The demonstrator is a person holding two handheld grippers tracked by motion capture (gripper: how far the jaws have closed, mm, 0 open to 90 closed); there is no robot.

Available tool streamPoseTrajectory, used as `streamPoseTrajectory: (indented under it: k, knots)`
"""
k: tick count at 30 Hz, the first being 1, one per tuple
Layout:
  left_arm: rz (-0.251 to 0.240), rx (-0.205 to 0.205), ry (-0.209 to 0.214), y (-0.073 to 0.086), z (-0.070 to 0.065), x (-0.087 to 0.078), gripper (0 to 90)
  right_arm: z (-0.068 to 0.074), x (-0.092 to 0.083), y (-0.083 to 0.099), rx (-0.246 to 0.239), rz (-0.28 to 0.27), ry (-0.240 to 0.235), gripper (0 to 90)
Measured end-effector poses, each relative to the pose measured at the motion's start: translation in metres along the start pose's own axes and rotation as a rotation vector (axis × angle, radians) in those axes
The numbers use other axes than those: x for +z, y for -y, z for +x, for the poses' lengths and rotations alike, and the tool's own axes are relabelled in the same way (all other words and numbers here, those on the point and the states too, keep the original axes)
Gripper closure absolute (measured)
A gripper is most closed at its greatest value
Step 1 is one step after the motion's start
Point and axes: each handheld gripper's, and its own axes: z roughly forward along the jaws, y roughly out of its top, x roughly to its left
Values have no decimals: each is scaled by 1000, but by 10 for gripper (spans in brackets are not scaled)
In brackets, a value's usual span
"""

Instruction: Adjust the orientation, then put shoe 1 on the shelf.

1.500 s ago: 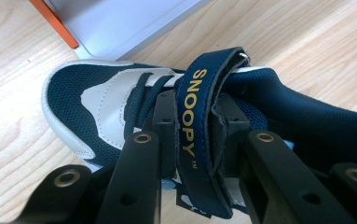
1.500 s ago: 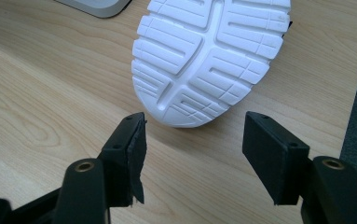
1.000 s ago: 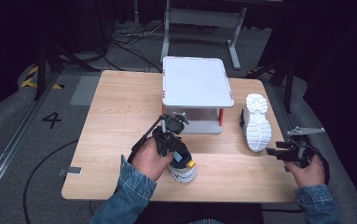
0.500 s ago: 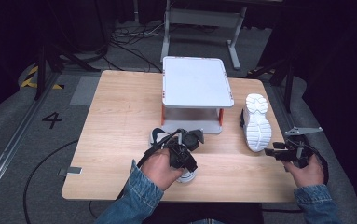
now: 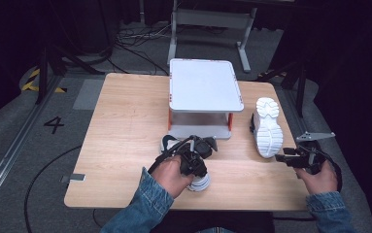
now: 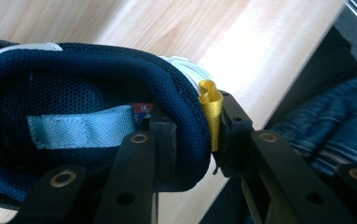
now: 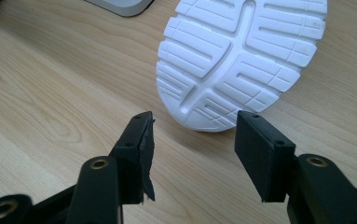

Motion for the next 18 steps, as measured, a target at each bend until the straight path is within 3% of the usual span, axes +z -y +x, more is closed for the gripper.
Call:
streamPoseTrajectory:
  k: [3, 8, 14, 18]
  knots:
    - [16, 54, -23, -8, -4, -5, 728, 0, -1, 0, 3, -5, 1, 476]
    - [0, 124, -49, -19, -1, -18, 726, 0, -3, 2, 2, -4, 5, 476]
    - [-16, 179, -18, -32, 15, -30, 724, 0, -5, 7, 3, -3, 12, 476]
    - [-24, 204, -2, -44, 29, -27, 725, -1, -9, 15, 16, 1, 22, 475]
